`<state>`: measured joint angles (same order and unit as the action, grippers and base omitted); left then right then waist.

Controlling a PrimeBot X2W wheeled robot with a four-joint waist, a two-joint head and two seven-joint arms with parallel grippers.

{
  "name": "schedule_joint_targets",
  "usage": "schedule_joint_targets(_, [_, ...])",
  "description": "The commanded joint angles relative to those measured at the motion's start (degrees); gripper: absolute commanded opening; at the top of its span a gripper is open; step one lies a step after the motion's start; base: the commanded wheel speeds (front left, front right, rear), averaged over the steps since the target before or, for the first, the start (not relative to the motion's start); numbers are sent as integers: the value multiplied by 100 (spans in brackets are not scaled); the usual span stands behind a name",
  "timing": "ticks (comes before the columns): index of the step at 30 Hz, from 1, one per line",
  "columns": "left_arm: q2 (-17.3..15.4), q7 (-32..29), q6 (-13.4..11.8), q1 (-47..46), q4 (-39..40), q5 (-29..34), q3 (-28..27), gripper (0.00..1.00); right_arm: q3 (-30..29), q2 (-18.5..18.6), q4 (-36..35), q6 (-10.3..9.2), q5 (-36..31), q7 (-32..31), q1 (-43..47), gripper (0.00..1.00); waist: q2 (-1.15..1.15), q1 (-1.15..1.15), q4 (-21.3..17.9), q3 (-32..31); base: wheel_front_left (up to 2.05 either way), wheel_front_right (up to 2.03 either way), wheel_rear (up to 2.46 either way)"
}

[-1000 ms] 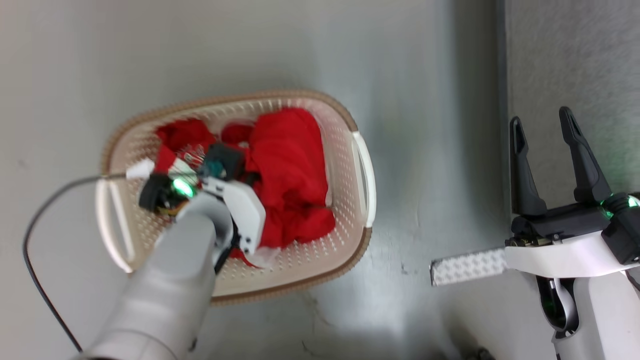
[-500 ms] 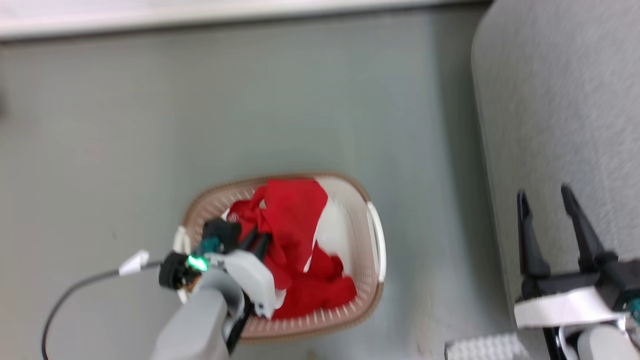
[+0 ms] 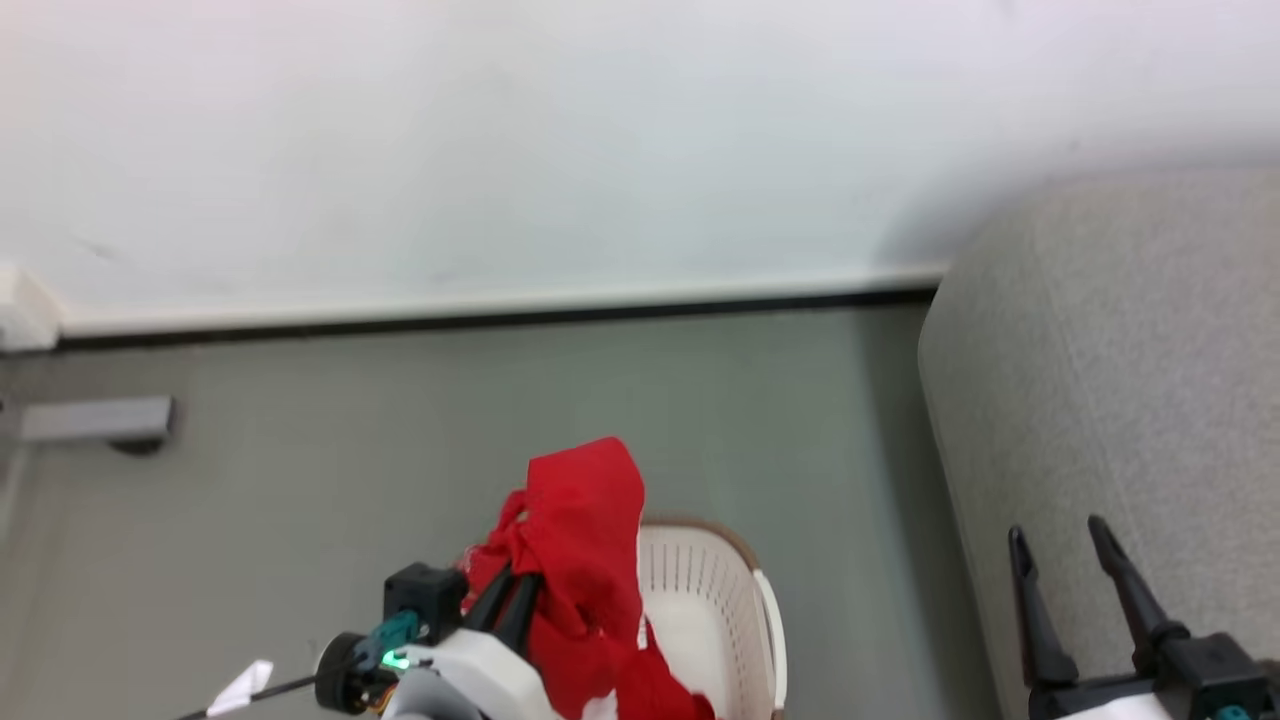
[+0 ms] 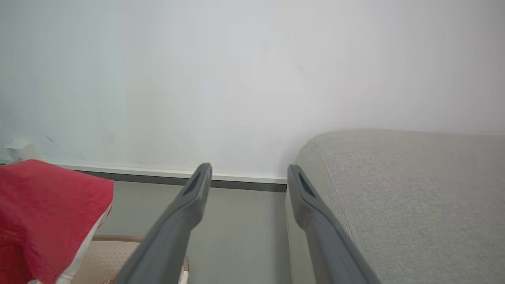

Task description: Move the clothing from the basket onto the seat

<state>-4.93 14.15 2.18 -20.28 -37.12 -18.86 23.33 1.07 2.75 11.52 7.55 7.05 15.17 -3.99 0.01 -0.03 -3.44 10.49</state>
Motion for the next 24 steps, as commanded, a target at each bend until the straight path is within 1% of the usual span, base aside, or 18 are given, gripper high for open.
schedule_joint_targets(1, [-94, -52, -52, 198, 171, -55, -23, 0, 15, 24, 37, -12, -31, -2, 132, 100, -1, 3, 40, -465, 0, 0, 0])
schedule_joint_targets(8, [-358, -318, -324, 843, 1134, -141, -118, 0, 129, 23, 97, -12, -103, -3, 497, 100, -1, 3, 69, -982, 0, 0, 0])
schedule_joint_targets(11, [-472, -388, -431, 1063, 1490, -164, -162, 0, 155, 25, 91, -12, -127, -3, 610, 100, -1, 3, 79, -1102, 0, 0, 0])
schedule_joint_targets(18, [-691, -394, -624, 1416, 1959, -40, -178, 0, 256, 25, 120, -12, -162, -2, 802, 100, -1, 3, 129, -1306, 0, 0, 0])
schedule_joint_targets(24, [-813, -417, -676, 1471, 2310, -4, -168, 0, 358, 24, 105, -12, -165, -2, 779, 100, -1, 3, 160, -1331, 0, 0, 0])
